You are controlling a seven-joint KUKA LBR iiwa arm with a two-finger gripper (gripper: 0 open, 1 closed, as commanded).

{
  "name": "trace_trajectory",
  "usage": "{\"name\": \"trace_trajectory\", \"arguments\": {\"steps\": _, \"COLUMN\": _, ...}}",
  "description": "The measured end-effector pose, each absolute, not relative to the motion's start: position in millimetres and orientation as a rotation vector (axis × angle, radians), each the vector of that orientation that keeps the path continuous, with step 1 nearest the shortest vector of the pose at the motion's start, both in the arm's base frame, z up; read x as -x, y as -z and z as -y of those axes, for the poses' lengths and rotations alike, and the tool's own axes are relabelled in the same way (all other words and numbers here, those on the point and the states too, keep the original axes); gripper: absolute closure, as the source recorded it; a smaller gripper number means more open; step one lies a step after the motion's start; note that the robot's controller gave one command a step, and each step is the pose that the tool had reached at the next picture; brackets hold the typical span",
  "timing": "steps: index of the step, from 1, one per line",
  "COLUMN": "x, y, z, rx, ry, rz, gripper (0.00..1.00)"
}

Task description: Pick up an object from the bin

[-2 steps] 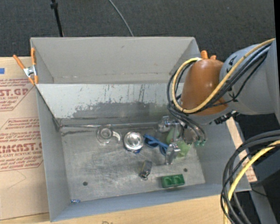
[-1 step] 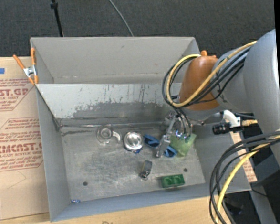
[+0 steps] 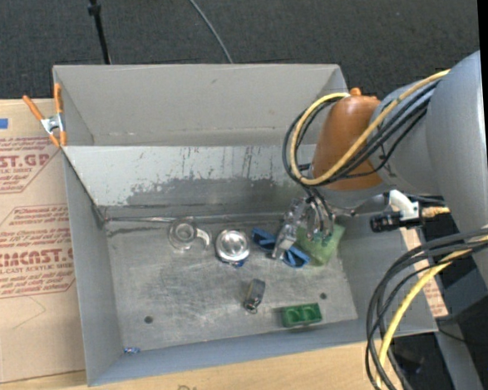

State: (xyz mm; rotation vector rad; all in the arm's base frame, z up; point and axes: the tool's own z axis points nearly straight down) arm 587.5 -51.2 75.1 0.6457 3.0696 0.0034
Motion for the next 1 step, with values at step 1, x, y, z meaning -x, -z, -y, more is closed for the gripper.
{"name": "trace_trajectory", "arguments": {"steps": 1, "x": -565.9, "y": -215.3, "z": 29.9, "rx": -0.536, "ry": -0.003, "rz": -3.086, "gripper": 1.0}}
